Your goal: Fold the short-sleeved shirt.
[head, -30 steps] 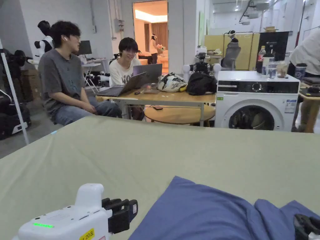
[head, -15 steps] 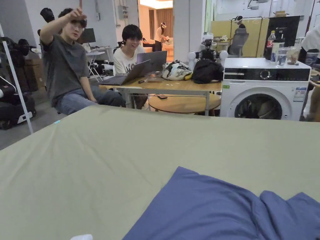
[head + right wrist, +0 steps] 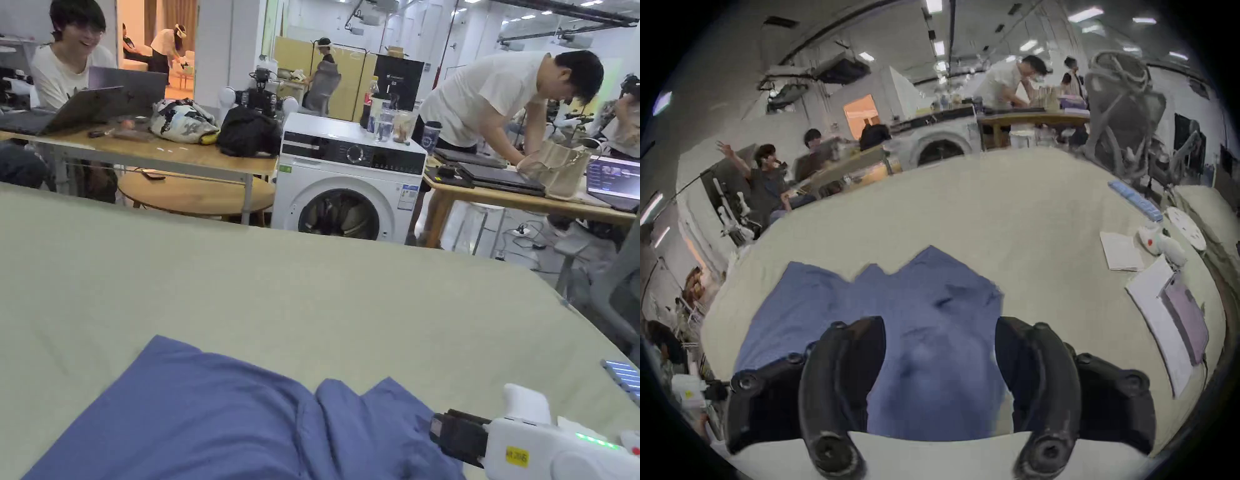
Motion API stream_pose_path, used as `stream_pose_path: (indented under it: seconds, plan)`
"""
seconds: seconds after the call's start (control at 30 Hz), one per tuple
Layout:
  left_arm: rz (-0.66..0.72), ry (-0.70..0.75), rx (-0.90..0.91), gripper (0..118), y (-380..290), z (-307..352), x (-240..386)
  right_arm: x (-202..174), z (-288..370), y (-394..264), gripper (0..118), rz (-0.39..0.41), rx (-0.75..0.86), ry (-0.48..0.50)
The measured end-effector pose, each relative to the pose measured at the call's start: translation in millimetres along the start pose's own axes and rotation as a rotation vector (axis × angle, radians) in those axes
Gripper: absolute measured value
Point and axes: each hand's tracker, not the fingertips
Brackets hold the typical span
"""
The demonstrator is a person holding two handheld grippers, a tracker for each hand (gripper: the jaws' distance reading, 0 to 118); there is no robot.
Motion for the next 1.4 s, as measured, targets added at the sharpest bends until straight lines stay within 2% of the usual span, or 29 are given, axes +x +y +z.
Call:
stream_pose_path:
  seconds: [0.03,0.13,0.3,0.37,0.4,0.47,0.5,0.67,0.77,0.9,1.07,1.13,1.4]
  plan:
    - [0.007,-0.004,0.000,3,0,4,1,7,-16,6,72,-0.001,-0.036,-0.037]
    - [0.043,-0.019,-0.005,3,1,6,-1,23,-59,16,71,-0.026,-0.130,-0.056]
    - [0.059,-0.035,-0.013,3,4,7,-5,33,-102,22,69,-0.049,-0.176,-0.102]
    - [0.061,-0.037,-0.010,3,4,7,-5,36,-109,17,35,-0.087,-0.202,-0.137]
    - [0.063,-0.036,-0.007,3,3,7,-4,32,-108,14,23,-0.065,-0.189,-0.209]
    - [0.068,-0.029,0.003,3,3,5,-4,34,-100,11,2,-0.068,-0.169,-0.113]
    - [0.068,-0.026,0.007,3,2,6,-3,36,-100,12,0,-0.086,-0.201,-0.085]
    - [0.051,-0.053,0.022,2,10,10,-7,30,-73,20,0,-0.091,-0.104,-0.114]
    - [0.068,-0.058,0.177,1,17,35,-6,19,-32,36,0,-0.047,0.010,-0.082]
    - [0.062,-0.113,0.375,1,56,87,2,11,24,64,0,0.042,0.138,-0.116]
    - [-0.063,-0.120,0.572,1,119,147,11,17,89,91,0,0.024,0.223,-0.125]
    - [-0.094,-0.099,0.636,0,142,163,7,18,110,96,0,0.047,0.284,-0.182]
    - [-0.036,-0.132,0.769,0,227,198,-20,32,171,127,0,-0.025,0.390,-0.167]
